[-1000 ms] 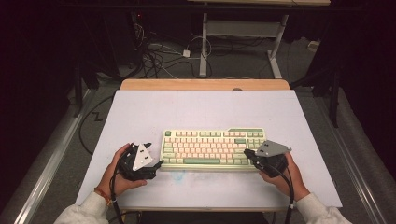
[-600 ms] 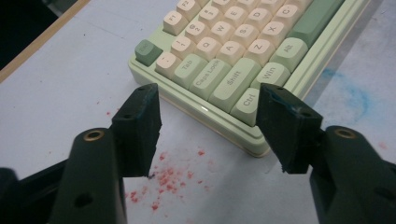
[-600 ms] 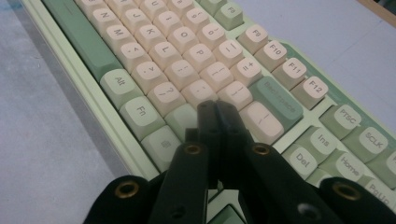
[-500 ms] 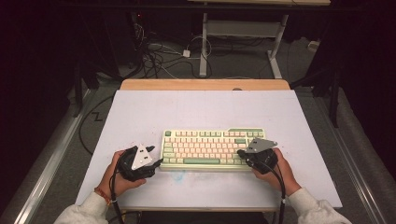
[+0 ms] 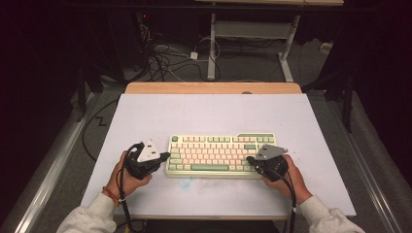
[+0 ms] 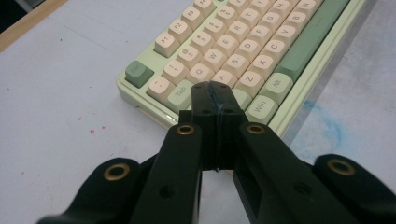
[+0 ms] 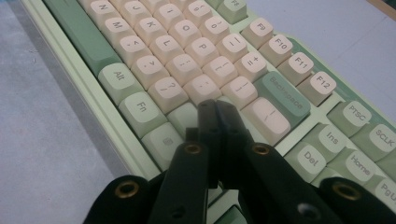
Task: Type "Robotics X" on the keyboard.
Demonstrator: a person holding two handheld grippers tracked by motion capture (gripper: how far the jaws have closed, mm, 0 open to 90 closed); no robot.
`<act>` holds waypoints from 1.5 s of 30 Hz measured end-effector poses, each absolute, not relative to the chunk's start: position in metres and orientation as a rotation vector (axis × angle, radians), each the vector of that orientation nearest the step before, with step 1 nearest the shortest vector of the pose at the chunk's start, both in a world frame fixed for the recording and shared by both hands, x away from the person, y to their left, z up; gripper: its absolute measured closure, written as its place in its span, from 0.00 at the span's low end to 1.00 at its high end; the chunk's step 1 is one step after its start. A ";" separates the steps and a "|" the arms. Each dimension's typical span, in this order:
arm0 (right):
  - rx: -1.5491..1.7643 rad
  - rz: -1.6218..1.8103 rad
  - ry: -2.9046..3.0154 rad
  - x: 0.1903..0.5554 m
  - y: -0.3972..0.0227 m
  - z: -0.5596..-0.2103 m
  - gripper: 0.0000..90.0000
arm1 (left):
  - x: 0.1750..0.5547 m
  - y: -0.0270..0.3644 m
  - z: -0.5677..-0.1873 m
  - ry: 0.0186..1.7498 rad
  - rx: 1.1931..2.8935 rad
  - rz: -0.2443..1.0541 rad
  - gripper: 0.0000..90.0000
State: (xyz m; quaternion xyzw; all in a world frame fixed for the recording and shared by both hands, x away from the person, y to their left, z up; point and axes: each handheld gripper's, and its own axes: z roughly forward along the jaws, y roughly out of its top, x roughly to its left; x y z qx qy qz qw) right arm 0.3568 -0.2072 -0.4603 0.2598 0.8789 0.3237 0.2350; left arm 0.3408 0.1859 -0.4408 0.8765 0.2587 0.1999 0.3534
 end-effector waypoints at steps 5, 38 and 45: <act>0.718 0.892 2.409 0.356 -0.207 -0.461 1.00 | 0.346 0.179 -0.440 0.659 2.277 0.477 0.97; 0.715 0.890 2.405 0.356 -0.206 -0.461 1.00 | 0.367 0.136 -0.450 0.568 2.370 0.399 0.97; 0.709 0.885 2.403 0.356 -0.206 -0.461 1.00 | 0.371 0.126 -0.453 0.545 2.394 0.382 0.97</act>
